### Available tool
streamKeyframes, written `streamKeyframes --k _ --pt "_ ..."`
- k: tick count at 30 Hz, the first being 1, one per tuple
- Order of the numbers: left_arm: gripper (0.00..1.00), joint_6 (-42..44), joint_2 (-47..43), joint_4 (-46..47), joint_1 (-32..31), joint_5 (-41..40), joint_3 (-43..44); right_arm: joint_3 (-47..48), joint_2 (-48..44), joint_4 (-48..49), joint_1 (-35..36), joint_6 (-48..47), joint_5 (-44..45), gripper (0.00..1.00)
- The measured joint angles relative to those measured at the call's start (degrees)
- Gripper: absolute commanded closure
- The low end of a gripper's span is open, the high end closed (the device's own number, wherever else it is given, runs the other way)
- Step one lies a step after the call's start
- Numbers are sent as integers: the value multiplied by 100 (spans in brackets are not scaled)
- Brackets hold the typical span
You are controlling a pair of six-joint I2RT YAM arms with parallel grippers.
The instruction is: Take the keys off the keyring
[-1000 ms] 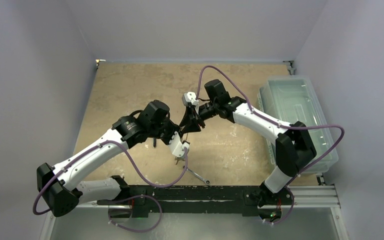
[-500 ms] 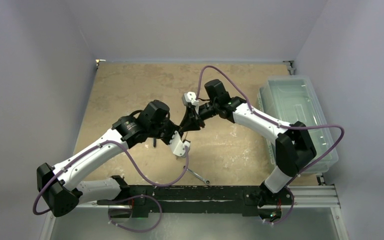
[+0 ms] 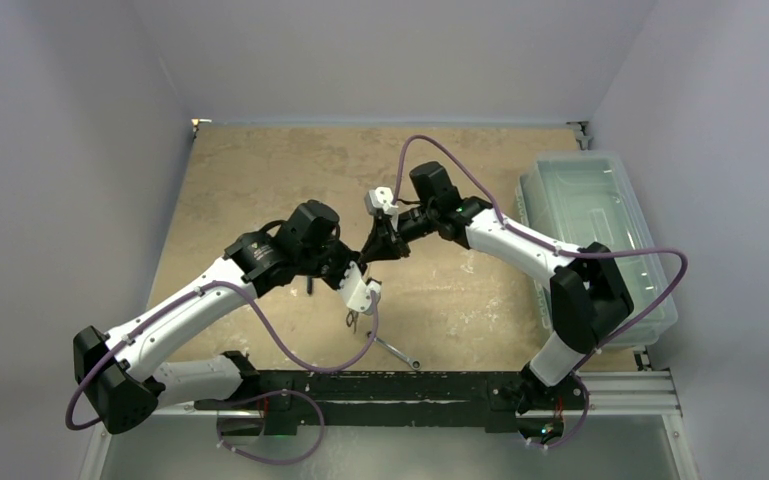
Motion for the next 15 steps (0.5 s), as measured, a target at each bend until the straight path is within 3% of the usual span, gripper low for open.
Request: streamKeyframes --k 2,9,15 --pt "100 -31 -2 -15 0 0 0 -24 0 55 0 -20 0 100" --pt "100 -219 -109 -76 0 -20 -46 -59 0 125 0 -11 -20 100" --pt "100 -216 -730 7 -7 17 -542 -59 0 164 22 81 -229 100"
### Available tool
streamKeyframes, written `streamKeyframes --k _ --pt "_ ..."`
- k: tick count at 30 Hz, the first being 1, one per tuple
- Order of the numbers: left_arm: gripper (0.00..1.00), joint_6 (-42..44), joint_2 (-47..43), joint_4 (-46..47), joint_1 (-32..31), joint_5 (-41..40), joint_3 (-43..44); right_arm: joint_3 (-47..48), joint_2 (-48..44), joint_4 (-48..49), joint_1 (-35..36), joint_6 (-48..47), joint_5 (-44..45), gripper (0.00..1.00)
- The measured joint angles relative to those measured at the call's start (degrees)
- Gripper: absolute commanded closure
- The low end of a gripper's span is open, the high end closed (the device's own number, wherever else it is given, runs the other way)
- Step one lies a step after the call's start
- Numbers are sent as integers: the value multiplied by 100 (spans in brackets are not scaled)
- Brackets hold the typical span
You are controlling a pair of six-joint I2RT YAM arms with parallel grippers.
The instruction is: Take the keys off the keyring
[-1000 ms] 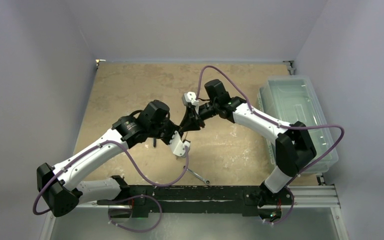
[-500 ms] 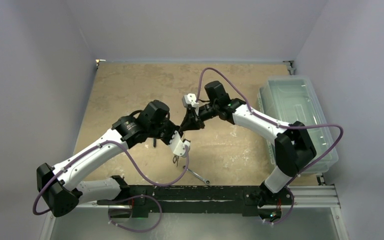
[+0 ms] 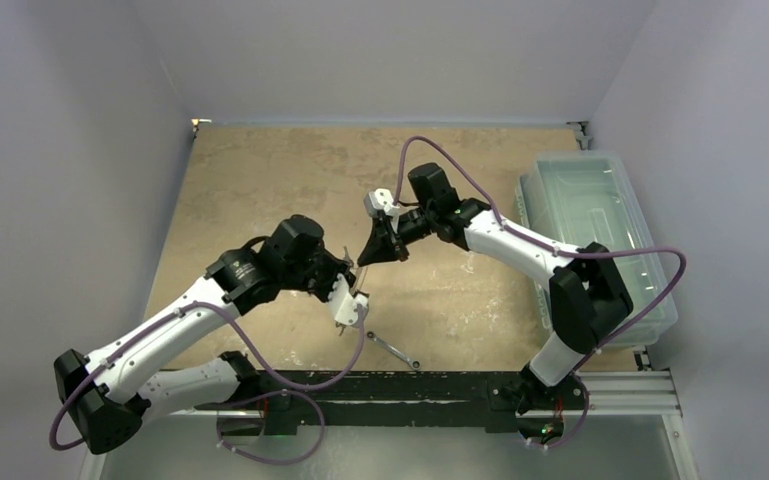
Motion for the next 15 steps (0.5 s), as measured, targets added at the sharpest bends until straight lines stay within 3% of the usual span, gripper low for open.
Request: streamKeyframes --k 7,15 --pt "100 4 -125 186 -15 13 -225 0 63 39 -50 328 -275 100" --pt "100 -13 -254 468 -15 74 -590 -348 98 942 -76 1580 -396 100"
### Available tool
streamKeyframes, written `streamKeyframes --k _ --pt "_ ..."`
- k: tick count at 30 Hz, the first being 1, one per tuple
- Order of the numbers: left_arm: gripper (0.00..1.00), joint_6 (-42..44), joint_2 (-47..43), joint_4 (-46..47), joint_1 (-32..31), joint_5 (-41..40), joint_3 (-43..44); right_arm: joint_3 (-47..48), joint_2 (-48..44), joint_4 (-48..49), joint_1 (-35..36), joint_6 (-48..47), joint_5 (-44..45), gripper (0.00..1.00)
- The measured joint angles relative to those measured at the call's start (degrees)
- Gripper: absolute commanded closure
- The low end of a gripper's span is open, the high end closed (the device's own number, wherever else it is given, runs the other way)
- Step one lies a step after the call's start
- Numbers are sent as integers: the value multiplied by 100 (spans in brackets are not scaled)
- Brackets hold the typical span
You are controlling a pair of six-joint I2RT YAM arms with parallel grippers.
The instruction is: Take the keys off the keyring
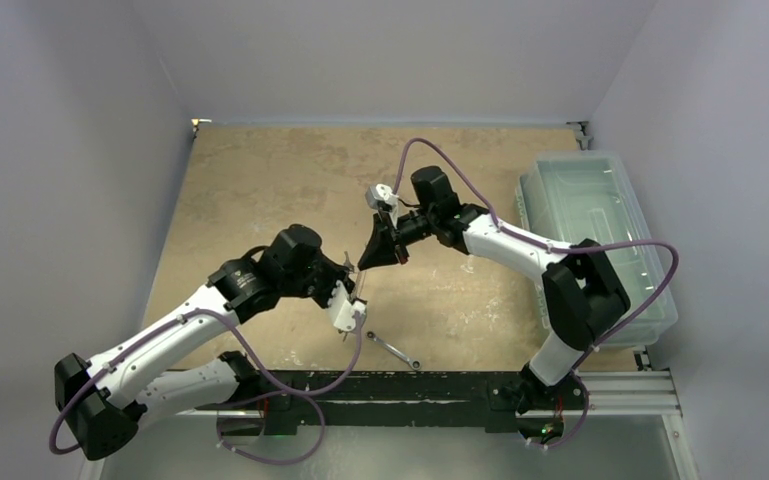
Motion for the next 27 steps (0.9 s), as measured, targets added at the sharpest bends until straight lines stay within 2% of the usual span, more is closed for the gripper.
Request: streamKeyframes --k 17,23,27 --pt "100 -450 -782 850 0 46 -876 -144 85 446 -7 632 -273 100" --pt "100 -763 -903 857 0 81 -887 -166 85 181 -2 70 -254 100" --pt "100 -863 -822 835 0 116 -857 -166 85 -68 9 -398 -168 84"
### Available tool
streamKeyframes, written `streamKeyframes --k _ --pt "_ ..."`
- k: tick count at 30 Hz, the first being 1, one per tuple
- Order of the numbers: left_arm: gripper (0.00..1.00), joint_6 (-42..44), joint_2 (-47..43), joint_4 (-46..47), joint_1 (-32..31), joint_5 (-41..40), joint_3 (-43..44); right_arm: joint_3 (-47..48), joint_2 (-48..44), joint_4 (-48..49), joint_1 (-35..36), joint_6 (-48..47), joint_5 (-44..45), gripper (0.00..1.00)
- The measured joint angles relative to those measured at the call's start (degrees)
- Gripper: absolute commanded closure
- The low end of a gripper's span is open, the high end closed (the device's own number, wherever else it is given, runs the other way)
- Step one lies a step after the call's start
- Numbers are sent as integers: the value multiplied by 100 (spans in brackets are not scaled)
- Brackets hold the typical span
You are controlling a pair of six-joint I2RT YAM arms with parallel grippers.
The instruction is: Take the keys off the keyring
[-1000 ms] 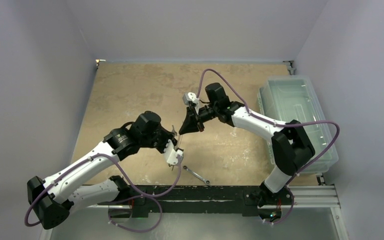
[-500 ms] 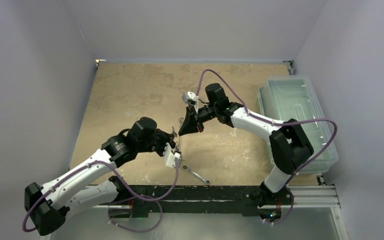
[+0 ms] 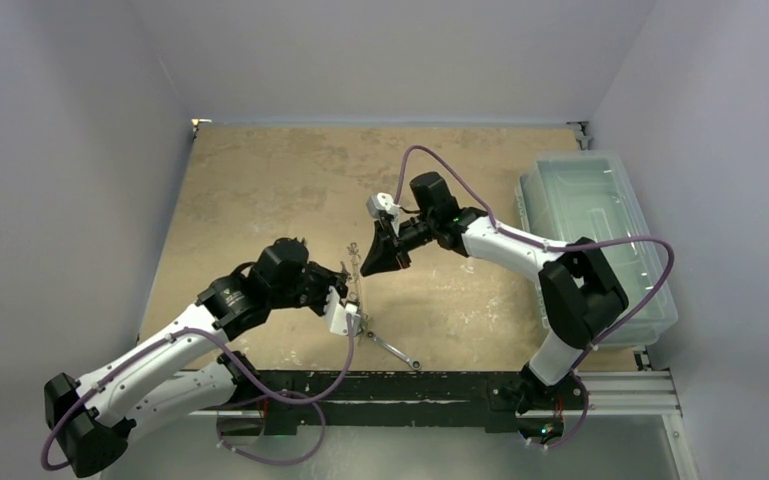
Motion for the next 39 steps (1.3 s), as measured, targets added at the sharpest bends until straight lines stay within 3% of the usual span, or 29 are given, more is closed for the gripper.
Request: streamKeyframes --k 14,25,34,39 --pt "100 437 367 -584 0 50 348 601 0 -1504 13 -1495 520 55" --pt "100 785 468 -640 0 92 420 817 2 -2232 487 -2437 796 57" --pt "100 846 498 -667 0 118 492 1021 229 -2354 599 -2618 883 59" --pt "100 922 498 -667 0 125 492 1051 260 -2450 629 -2750 981 65"
